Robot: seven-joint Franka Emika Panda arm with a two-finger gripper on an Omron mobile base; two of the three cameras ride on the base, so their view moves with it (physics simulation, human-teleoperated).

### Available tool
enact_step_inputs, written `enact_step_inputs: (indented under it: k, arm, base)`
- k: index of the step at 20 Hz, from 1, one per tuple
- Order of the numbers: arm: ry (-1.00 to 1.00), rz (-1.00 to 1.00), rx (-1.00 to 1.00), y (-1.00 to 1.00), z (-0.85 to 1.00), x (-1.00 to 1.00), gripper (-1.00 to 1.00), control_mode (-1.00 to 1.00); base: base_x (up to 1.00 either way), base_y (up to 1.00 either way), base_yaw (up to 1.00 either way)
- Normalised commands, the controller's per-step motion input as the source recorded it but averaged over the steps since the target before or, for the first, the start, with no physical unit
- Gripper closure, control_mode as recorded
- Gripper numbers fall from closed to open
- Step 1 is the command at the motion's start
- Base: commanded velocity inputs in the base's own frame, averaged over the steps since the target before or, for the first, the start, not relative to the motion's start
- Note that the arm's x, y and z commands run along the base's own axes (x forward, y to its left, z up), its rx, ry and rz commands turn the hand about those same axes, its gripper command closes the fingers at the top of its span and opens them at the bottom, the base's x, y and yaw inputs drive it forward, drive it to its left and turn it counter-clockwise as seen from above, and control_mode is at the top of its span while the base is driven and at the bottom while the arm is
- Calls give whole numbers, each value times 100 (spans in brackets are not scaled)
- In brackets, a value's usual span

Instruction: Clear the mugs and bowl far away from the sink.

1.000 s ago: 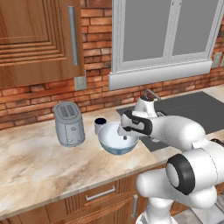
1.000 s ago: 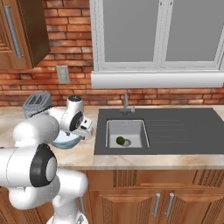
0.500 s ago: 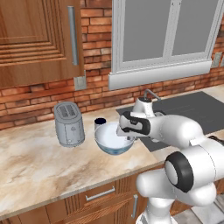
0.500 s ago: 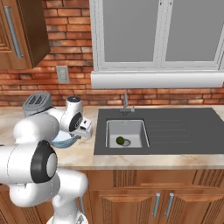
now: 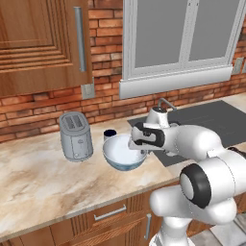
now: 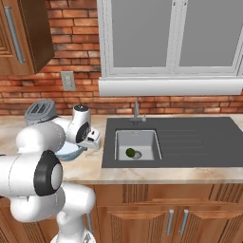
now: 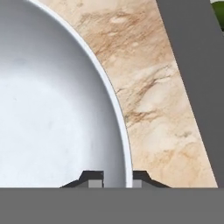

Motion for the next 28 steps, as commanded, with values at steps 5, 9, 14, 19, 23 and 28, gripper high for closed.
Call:
enact_step_inputs:
  k: [5,9,14,19,23,28]
  arm:
    - [0,-22,8,-15,17,-43,100,-100]
    - [0,-30,21,-56,67,-46,100,-100]
    - [0,-29,31,-54,72,-47,100,-100]
    - [0,-38,18,-14,69,-39,100,-100]
    - [7,-69,4,2,46,-38,100,-100]
    - [14,-80,2,1,30,-25,100,-100]
  base:
    - [0,0,0]
    - [0,0,0]
    - [0,0,0]
    - [0,0,0]
    - [0,0,0]
    - [0,0,0]
